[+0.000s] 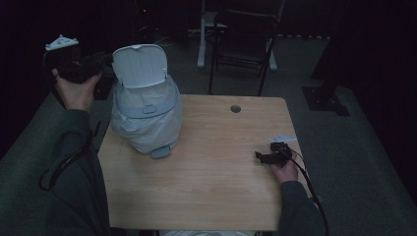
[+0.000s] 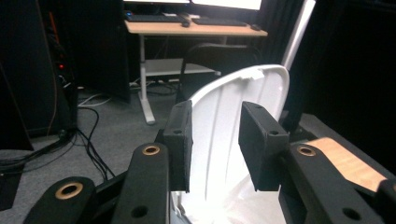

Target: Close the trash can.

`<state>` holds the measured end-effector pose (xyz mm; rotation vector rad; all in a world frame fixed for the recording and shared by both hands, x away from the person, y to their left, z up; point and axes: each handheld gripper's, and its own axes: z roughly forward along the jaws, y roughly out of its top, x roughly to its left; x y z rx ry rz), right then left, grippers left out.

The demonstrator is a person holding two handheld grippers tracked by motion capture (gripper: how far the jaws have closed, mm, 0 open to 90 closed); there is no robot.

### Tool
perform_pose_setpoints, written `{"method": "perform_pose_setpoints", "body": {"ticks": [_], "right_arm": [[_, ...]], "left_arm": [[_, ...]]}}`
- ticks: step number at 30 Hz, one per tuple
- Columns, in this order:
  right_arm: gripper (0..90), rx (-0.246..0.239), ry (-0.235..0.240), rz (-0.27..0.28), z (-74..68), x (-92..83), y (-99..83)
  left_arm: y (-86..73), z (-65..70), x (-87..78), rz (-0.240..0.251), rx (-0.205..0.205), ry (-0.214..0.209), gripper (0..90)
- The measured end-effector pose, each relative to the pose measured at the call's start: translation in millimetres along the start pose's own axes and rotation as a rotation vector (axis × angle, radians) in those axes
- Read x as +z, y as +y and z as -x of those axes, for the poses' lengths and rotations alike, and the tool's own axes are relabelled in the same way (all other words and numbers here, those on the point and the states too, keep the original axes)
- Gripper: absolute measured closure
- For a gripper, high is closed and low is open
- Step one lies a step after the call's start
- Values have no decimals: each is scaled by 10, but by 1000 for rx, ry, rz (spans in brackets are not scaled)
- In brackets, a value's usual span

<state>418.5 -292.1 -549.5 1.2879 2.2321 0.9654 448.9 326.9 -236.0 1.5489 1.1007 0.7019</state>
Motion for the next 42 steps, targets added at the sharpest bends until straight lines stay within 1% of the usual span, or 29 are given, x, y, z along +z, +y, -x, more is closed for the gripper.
{"method": "perform_pose_setpoints", "body": {"ticks": [1,2,3,4,6,7,9,10,12,14,15,17,18,22,23,28,31,33,34,35,36,38,39,40,42], "right_arm": [[134,-1,0,0,1,0,0],[134,0,0,0,0,0,0],[134,0,0,0,0,0,0],[134,-1,0,0,1,0,0],[134,-1,0,0,1,0,0],[134,0,0,0,0,0,0],[134,-1,0,0,1,0,0],[134,-1,0,0,1,0,0],[134,-1,0,0,1,0,0],[134,0,0,0,0,0,0],[134,-1,0,0,1,0,0],[135,-1,0,-1,1,0,0],[134,-1,0,-1,1,0,1],[134,-1,0,0,1,0,0],[134,-1,0,0,1,0,0],[134,-1,0,0,1,0,0],[134,-1,0,-1,1,0,1],[134,-1,0,-1,1,0,1],[134,-1,0,-1,1,0,1],[134,-1,0,-1,1,0,1],[134,-1,0,-1,1,0,1],[134,-1,0,0,1,0,0],[134,-1,0,0,1,1,0],[134,-1,0,0,1,1,0],[134,-1,0,0,1,0,0]], "left_arm": [[0,0,0,0,0,0,686],[18,-29,39,16,-31,37,777],[18,-29,39,16,-31,37,810],[33,-41,62,32,-53,53,842],[50,-36,95,36,-58,72,875],[57,-34,119,28,-57,76,887],[66,-25,179,9,-50,95,889],[66,-25,179,9,-50,95,890],[72,-20,255,3,-59,116,890],[75,-24,274,4,-63,118,887],[75,-26,295,7,-73,115,886],[78,-27,334,3,-76,121,885],[83,-34,363,7,-88,126,885],[97,-46,405,5,-97,126,879],[103,-52,420,4,-105,124,879],[119,-50,490,3,-106,127,869],[121,-56,514,-2,-120,113,876],[115,-50,516,-8,-124,90,879],[108,-45,518,-19,-120,69,879],[78,-30,525,-44,-103,21,874],[78,-30,525,-44,-103,21,873],[20,-23,510,-41,-111,-25,873],[-6,-23,488,-36,-123,-43,870],[-36,-18,460,-30,-124,-51,870],[-104,-8,408,-34,-129,-82,870]]}}
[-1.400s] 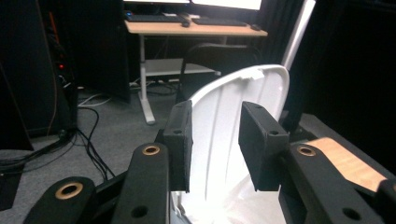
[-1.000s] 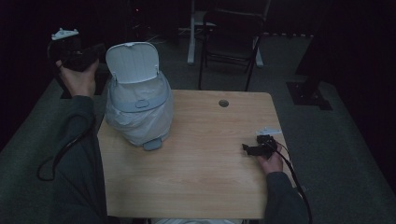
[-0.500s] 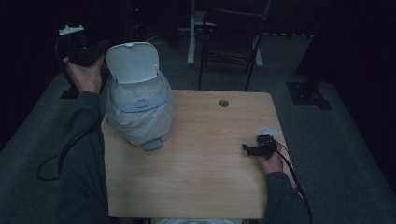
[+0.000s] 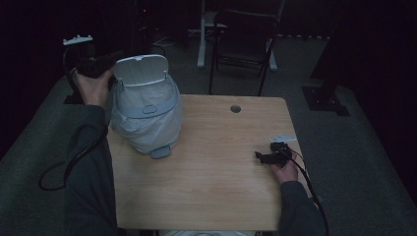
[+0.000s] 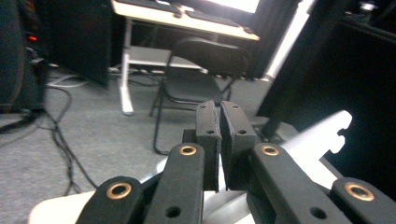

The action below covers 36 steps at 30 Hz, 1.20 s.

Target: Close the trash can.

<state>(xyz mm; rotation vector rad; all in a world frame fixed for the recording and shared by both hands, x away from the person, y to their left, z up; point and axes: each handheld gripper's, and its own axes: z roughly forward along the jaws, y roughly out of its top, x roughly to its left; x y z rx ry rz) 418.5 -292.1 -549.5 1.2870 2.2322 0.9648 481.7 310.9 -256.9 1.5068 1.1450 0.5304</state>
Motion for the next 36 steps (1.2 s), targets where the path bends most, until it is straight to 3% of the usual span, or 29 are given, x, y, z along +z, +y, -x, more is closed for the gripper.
{"method": "perform_pose_setpoints", "body": {"ticks": [1,2,5,6,18,31,36], "right_arm": [[134,0,0,0,0,0,0],[134,-1,0,0,1,0,0],[134,-2,0,1,2,1,0],[134,-2,-1,0,1,0,0],[134,-1,0,0,1,0,0],[135,2,-5,0,-5,-2,-2],[134,3,-5,0,-5,-2,-2]], "left_arm": [[0,0,0,0,0,0,871],[-137,35,-78,-7,9,-27,870],[-266,71,-130,-14,22,-44,870],[-401,116,-171,-26,44,-44,871],[-883,371,-156,-63,125,-81,881],[-985,581,-119,-127,217,-108,900],[-976,559,-140,-111,202,-114,900]]}}
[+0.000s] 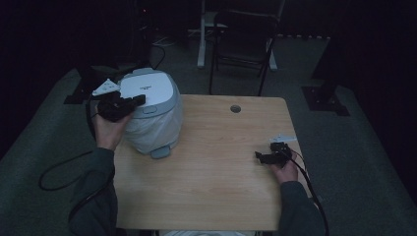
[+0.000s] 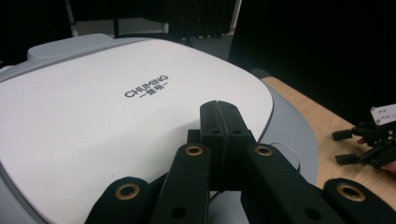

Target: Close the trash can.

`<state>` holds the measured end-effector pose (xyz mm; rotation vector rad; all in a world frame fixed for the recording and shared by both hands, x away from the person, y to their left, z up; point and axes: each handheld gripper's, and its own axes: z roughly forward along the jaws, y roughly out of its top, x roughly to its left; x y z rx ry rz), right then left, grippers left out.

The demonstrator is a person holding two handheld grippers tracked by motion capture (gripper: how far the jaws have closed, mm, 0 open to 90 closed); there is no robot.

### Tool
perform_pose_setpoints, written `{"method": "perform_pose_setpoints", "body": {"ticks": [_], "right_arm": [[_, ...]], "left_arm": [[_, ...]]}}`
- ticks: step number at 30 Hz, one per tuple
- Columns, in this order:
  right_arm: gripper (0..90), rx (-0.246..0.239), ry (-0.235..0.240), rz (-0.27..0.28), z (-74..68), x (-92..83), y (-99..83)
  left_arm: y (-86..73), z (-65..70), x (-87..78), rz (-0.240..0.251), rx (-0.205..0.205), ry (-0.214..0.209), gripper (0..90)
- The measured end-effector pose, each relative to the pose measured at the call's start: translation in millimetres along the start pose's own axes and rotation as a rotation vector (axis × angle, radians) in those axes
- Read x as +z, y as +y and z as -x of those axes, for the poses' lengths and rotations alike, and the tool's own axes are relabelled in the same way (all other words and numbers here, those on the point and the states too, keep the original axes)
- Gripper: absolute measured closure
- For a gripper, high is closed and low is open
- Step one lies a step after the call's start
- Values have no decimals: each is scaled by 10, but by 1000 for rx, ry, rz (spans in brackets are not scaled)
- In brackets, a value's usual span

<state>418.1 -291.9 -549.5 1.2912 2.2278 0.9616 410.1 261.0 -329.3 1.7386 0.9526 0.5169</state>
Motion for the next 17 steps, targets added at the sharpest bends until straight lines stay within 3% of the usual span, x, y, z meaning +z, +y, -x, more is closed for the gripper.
{"method": "perform_pose_setpoints", "body": {"ticks": [1,3,9,17], "right_arm": [[134,0,0,0,0,0,0],[134,0,0,-1,1,-1,1],[135,-1,0,-1,0,-1,0],[134,0,0,-1,0,-1,0]], "left_arm": [[0,0,0,0,0,0,900],[52,14,-140,69,-4,-4,900],[101,37,-290,100,2,8,900],[12,16,-392,107,-14,20,887]]}}
